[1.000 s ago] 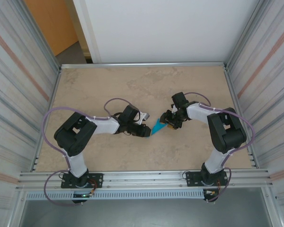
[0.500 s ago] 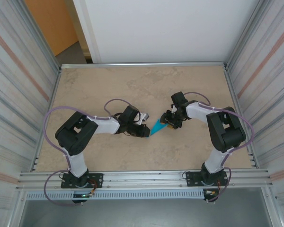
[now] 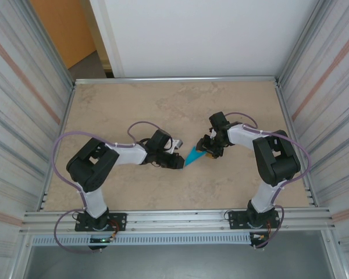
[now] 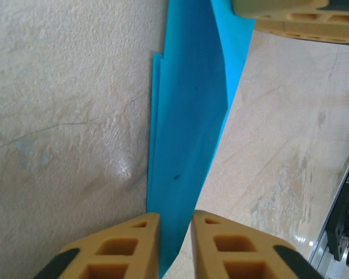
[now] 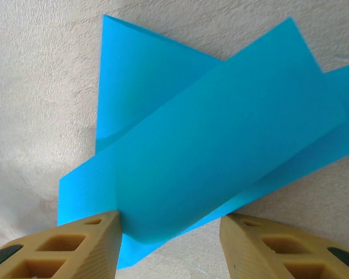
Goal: Fold a paper plane with a square sheet of paper (pick it up from the middle)
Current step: Fold the wing for the fifth time at the center of the table.
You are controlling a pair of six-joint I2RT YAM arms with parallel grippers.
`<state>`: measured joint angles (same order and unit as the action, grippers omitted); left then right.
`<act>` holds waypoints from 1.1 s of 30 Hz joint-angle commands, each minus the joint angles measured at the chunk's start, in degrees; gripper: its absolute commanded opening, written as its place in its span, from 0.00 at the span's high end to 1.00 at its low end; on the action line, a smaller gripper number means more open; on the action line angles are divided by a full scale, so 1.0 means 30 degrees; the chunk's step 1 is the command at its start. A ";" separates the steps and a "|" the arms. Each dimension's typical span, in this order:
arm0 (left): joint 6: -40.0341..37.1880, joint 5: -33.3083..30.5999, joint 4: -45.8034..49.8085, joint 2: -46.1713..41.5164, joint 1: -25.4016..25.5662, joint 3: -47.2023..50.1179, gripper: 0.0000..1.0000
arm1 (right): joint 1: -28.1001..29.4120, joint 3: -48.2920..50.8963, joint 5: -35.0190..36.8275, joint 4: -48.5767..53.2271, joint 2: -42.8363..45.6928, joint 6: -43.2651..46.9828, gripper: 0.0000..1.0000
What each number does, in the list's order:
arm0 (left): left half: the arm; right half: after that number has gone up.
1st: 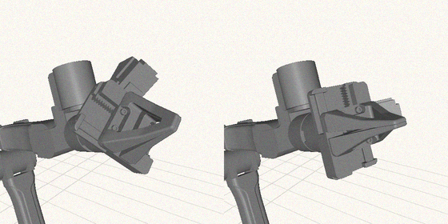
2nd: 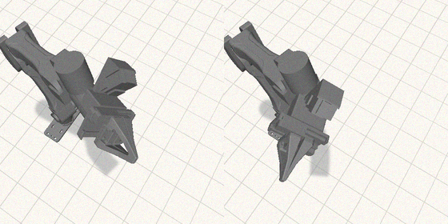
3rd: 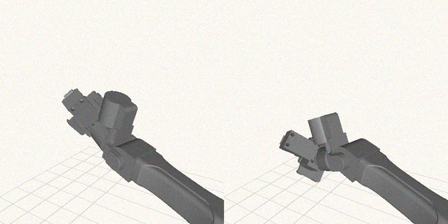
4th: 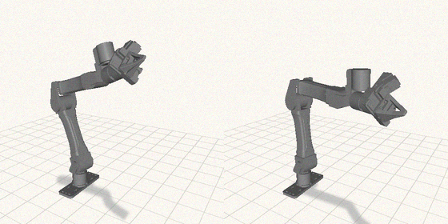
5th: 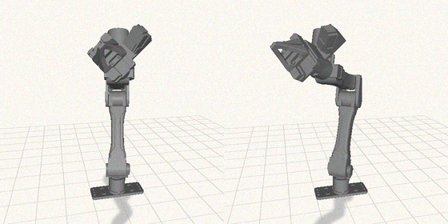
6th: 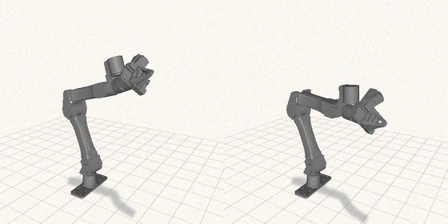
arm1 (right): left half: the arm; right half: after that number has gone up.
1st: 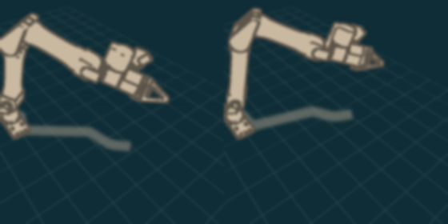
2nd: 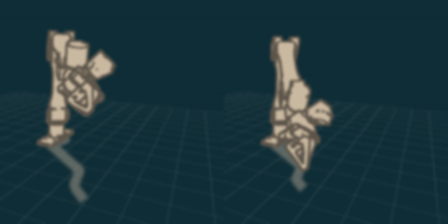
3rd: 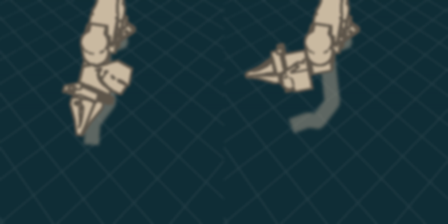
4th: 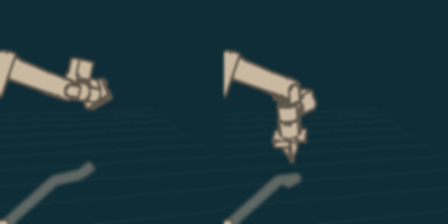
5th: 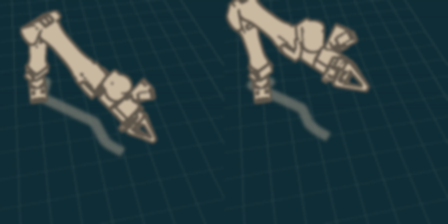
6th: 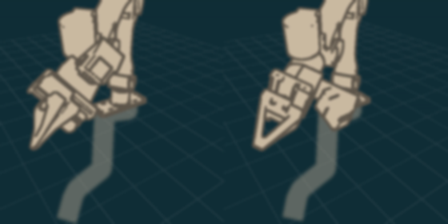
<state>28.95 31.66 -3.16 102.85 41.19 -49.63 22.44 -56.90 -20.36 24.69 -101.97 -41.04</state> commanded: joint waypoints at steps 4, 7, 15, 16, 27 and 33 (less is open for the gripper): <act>0.0180 -0.1415 0.0987 -0.2225 -0.0052 -0.0479 0.71 | 0.0307 0.1048 0.2311 -0.1331 -0.2330 0.0790 0.50; 0.0195 -0.1985 0.0992 -0.2710 0.0256 -0.0637 0.71 | 0.0328 0.1068 0.2275 -0.1384 -0.2363 0.0788 0.50; 0.1255 -0.1507 -0.0997 -0.1904 0.1208 -0.1471 0.82 | 0.0314 0.1038 0.2159 -0.1413 -0.2422 0.0678 0.50; 0.1409 -0.1323 -0.1110 -0.1444 0.1264 -0.1720 0.83 | 0.0314 0.1054 0.2133 -0.1432 -0.2424 0.0672 0.51; 0.2274 -0.0825 -0.0280 0.1285 0.1331 -0.3376 0.89 | 0.0323 0.1126 0.2114 -0.1432 -0.2418 0.0583 0.51; 0.2493 -0.0999 -0.0010 0.1719 0.1070 -0.3296 0.91 | 0.0297 0.1144 0.2249 -0.1370 -0.2552 0.0642 0.51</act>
<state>35.44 28.45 -4.54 106.69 44.97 -58.19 22.44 -56.90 -20.32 24.73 -102.04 -41.06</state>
